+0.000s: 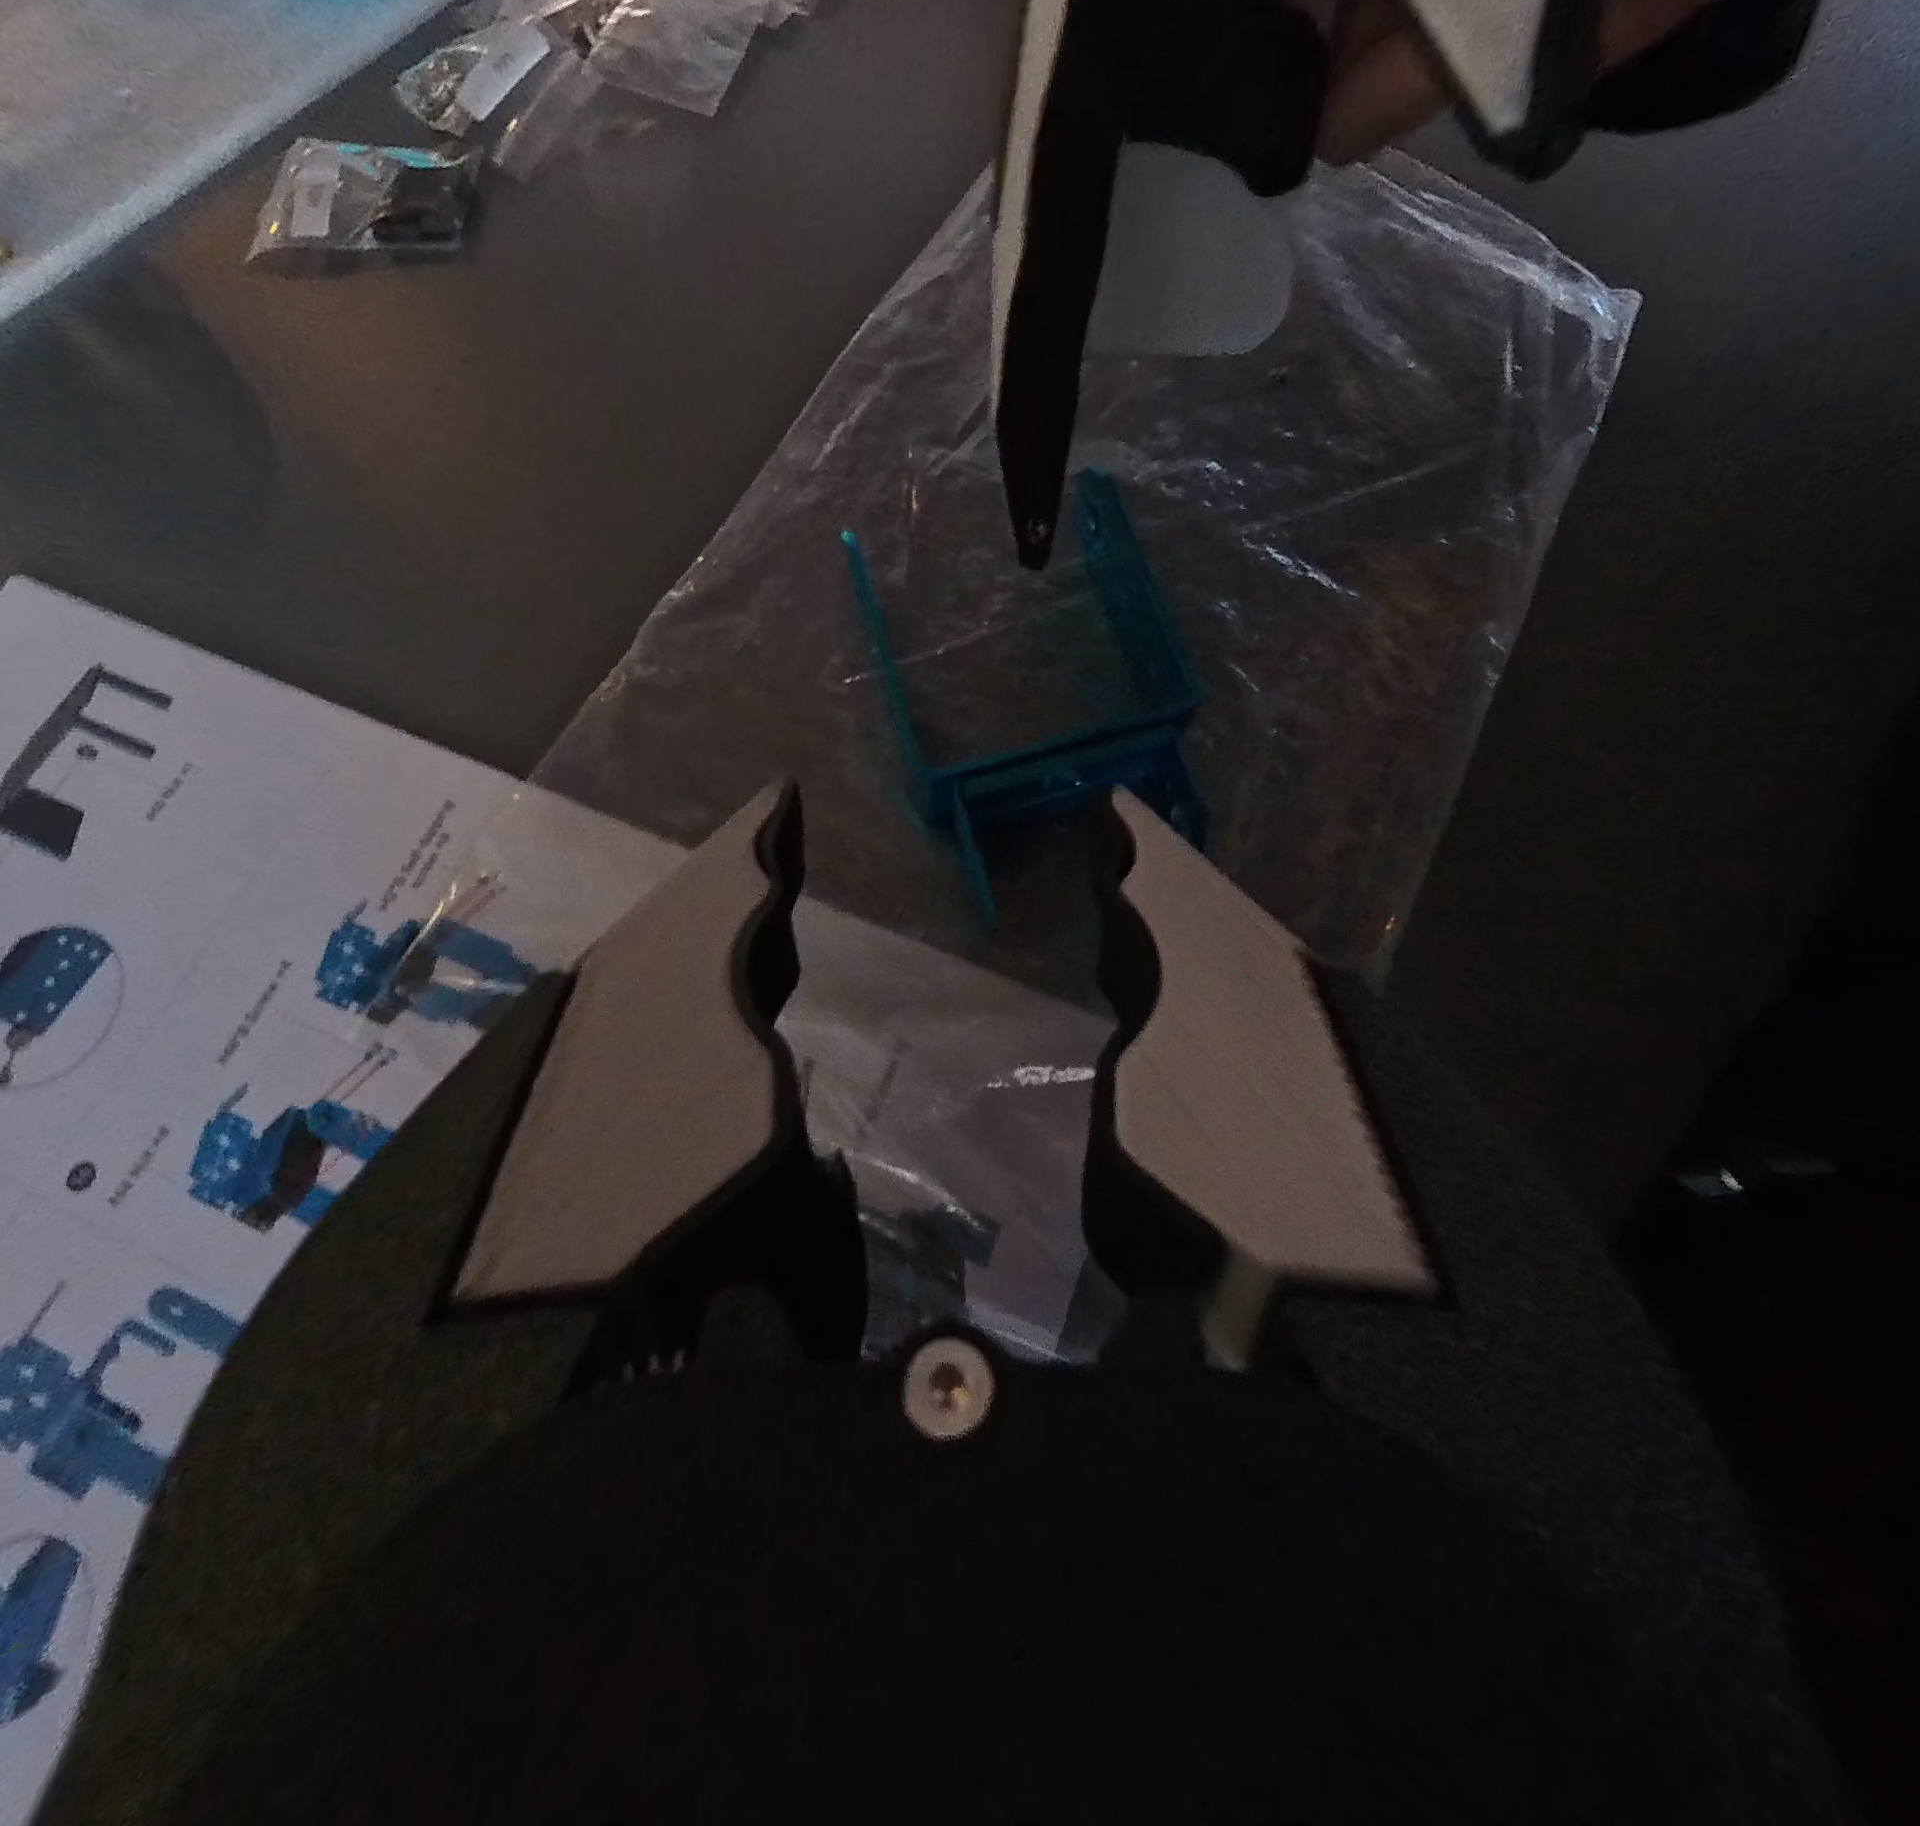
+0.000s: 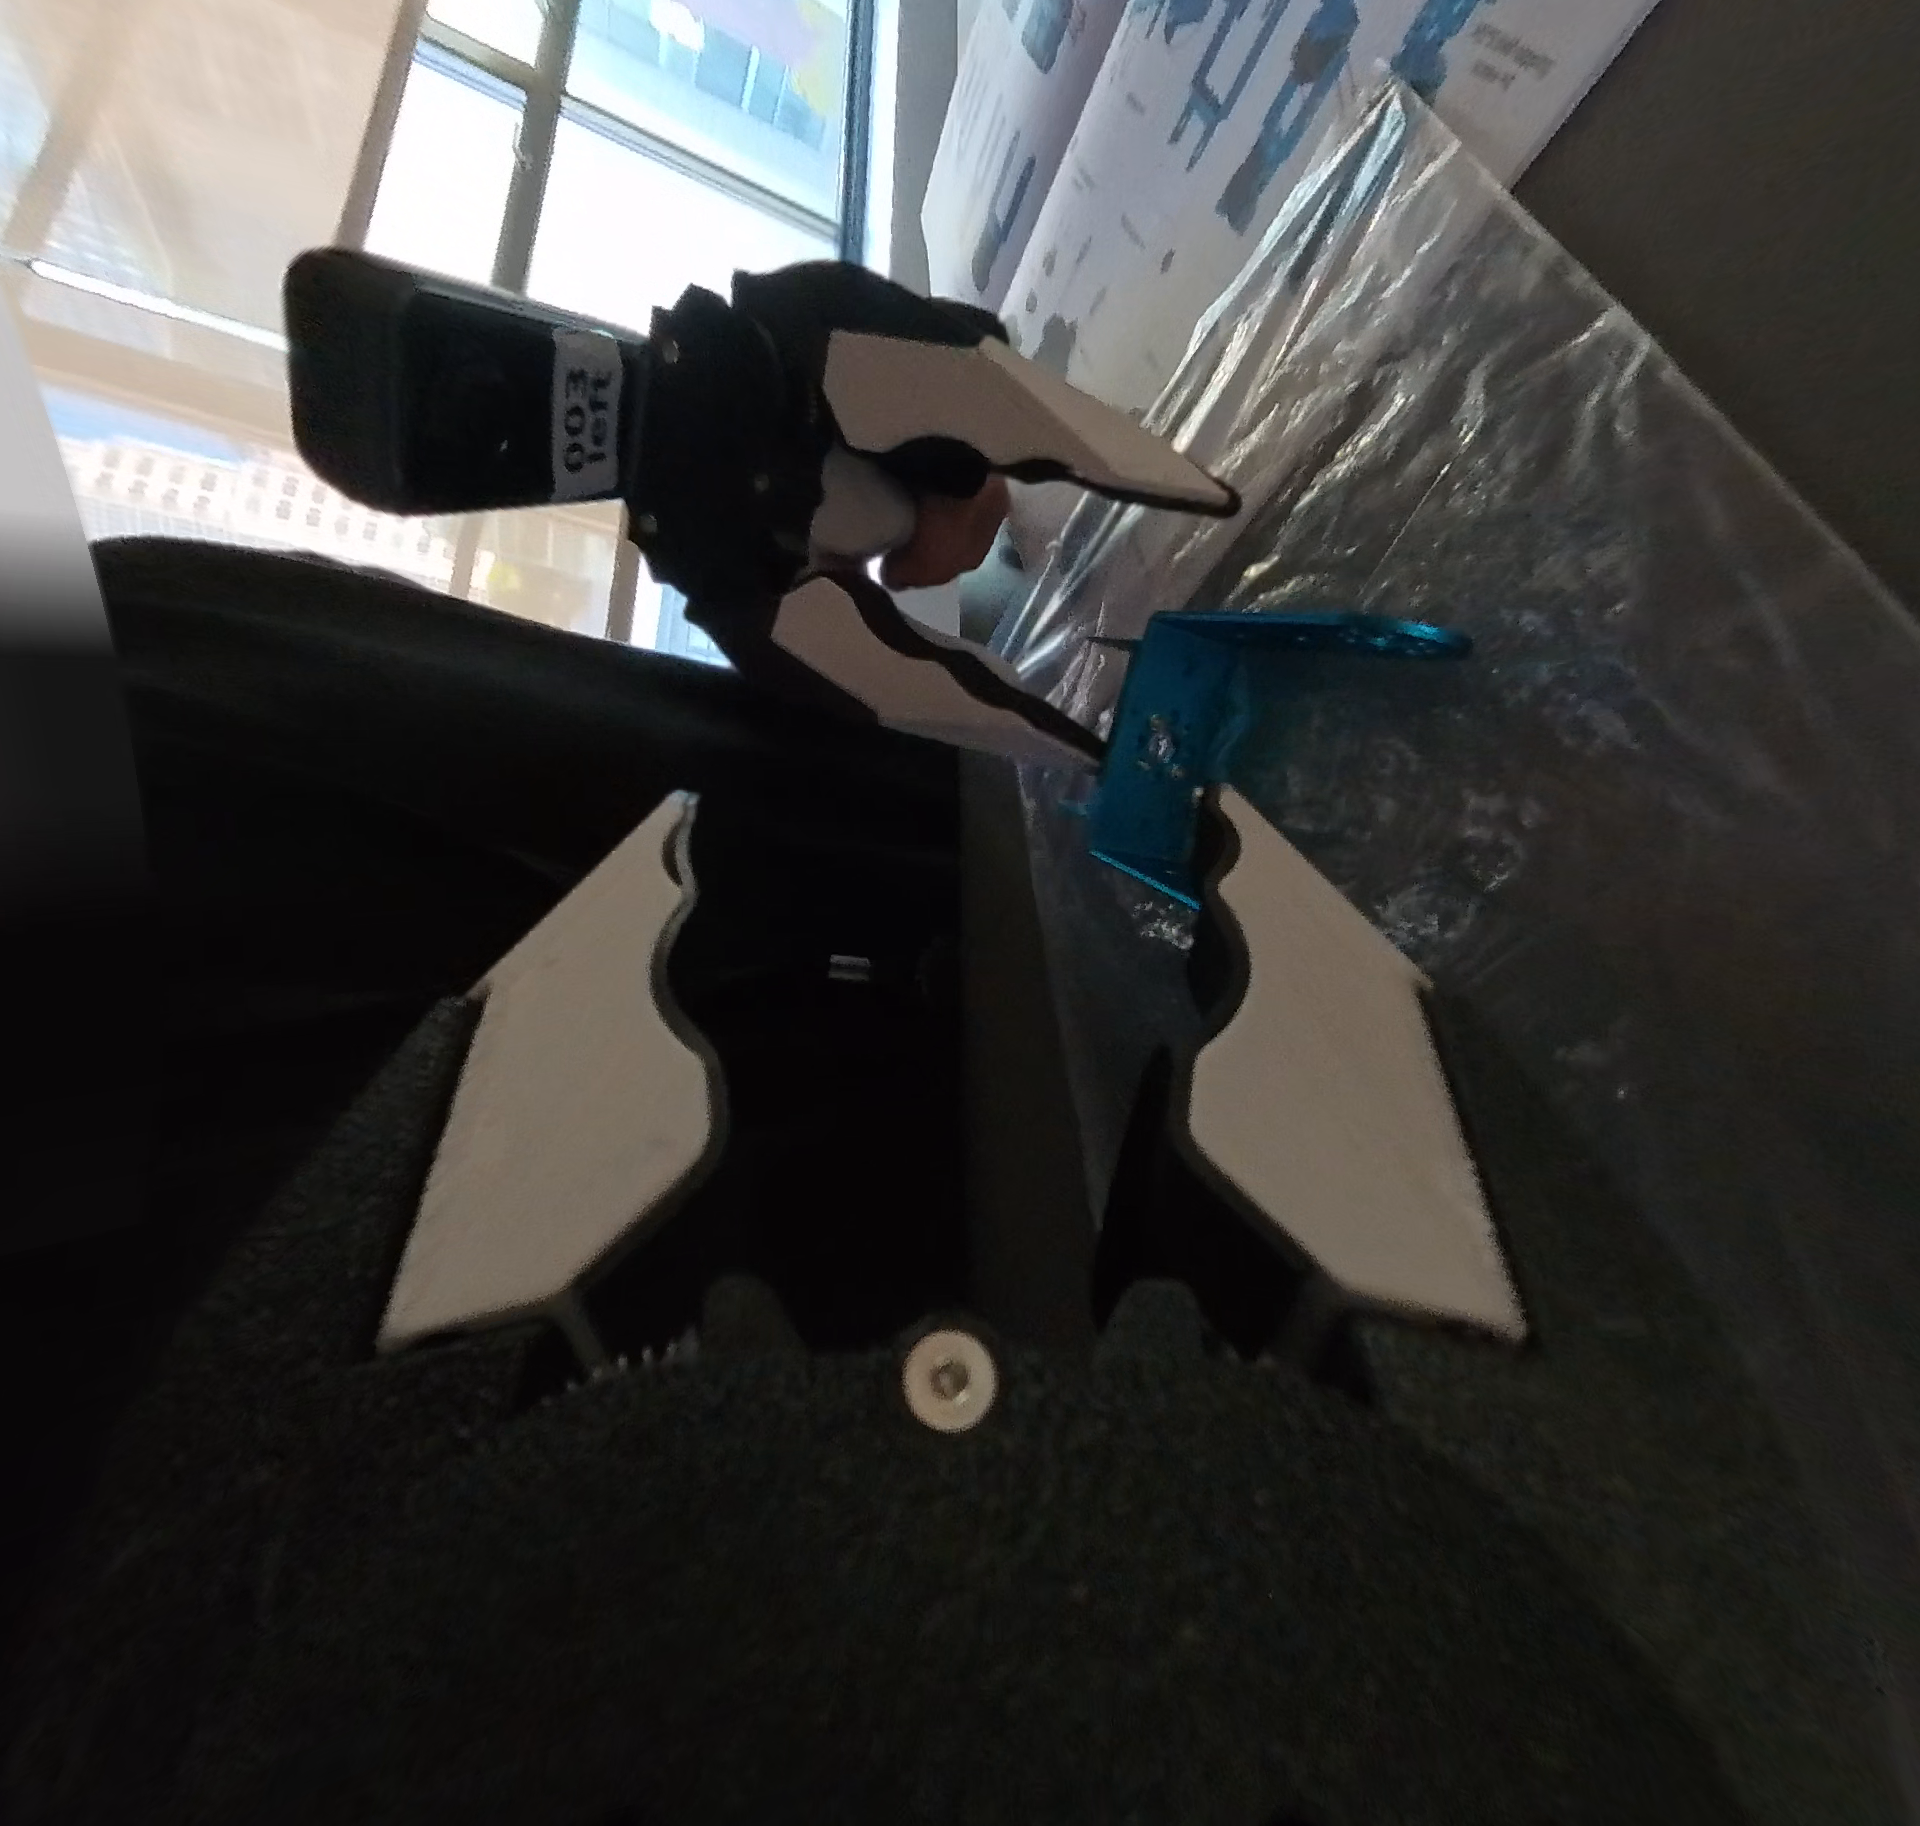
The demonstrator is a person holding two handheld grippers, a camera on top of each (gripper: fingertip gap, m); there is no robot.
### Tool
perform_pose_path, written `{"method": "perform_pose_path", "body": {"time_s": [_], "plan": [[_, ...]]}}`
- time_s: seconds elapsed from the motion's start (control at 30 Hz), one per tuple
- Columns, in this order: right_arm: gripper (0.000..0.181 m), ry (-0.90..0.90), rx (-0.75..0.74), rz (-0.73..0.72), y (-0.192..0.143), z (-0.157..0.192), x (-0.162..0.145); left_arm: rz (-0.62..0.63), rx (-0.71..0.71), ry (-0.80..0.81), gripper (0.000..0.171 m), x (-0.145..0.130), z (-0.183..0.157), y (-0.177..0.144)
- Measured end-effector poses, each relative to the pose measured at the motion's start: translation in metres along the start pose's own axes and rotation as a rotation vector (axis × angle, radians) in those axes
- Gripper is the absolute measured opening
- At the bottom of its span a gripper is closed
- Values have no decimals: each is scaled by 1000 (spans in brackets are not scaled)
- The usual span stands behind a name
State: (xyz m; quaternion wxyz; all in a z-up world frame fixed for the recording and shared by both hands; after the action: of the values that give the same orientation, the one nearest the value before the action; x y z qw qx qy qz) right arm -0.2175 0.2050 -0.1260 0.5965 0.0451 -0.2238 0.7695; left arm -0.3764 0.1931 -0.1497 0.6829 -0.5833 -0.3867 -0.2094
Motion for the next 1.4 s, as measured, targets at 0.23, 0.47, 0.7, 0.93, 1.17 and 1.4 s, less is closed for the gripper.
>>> {"method": "perform_pose_path", "body": {"time_s": [0.23,0.47,0.7,0.93,1.17,1.4], "plan": [[90,17,20,32,0,-4,1,2,-13,101,54,1,2,1],[88,20,72,-96,-17,-2,-4,-85,-184,437,30,3,15,-28],[86,21,65,-281,-38,4,-24,86,-435,631,25,31,22,-11],[83,20,92,-370,-46,5,-44,235,-524,662,29,33,9,14],[82,22,136,-378,-46,0,-52,273,-454,628,27,28,3,18],[81,12,162,-361,-42,-1,-54,300,-438,588,14,31,0,18]]}}
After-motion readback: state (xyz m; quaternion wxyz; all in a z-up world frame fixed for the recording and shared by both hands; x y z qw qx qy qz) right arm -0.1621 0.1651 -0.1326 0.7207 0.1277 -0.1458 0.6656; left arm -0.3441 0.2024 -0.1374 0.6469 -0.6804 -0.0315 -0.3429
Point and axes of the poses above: each gripper's, where its closed fingertips meet, y out along the fingers, x out of its top, z = x × y across the jaws, the point moved 8 cm from there along -y, back along the fingers
